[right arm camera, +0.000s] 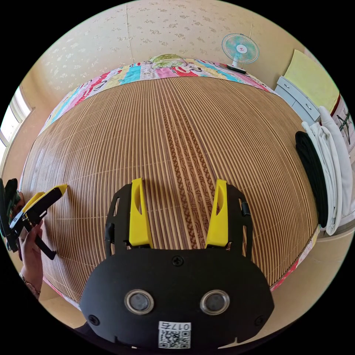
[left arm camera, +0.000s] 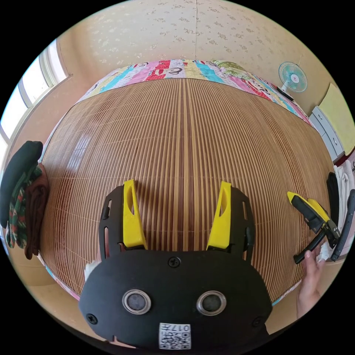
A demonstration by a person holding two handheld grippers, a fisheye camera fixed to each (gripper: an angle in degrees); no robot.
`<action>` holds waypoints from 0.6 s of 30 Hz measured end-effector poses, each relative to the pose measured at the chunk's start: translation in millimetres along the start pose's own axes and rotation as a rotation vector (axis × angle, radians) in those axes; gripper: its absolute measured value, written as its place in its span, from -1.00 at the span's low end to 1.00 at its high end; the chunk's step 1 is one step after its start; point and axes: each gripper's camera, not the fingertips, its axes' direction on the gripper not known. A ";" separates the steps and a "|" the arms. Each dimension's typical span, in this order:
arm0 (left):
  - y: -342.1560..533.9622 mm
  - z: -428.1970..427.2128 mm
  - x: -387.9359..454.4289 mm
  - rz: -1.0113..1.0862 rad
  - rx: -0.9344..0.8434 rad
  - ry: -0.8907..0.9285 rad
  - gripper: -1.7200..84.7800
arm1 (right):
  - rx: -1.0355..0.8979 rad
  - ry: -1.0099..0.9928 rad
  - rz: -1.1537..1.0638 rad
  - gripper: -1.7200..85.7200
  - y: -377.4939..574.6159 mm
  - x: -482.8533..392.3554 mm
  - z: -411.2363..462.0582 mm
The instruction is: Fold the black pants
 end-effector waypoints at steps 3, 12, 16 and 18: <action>-5.6 6.6 3.5 0.000 -0.001 -0.001 -0.29 | 0.001 -0.001 0.001 -0.40 -9.4 -5.9 -1.7; -34.5 30.3 15.6 -0.033 -0.018 -0.032 -0.29 | 0.004 -0.003 0.002 -0.40 -42.1 -23.5 -7.5; -44.3 38.3 18.1 -0.028 -0.006 -0.012 -0.29 | 0.006 -0.003 0.002 -0.40 -59.5 -31.1 -10.9; -53.1 44.3 20.9 -0.027 -0.006 -0.013 -0.29 | 0.004 -0.004 0.002 -0.40 -67.7 -34.0 -12.3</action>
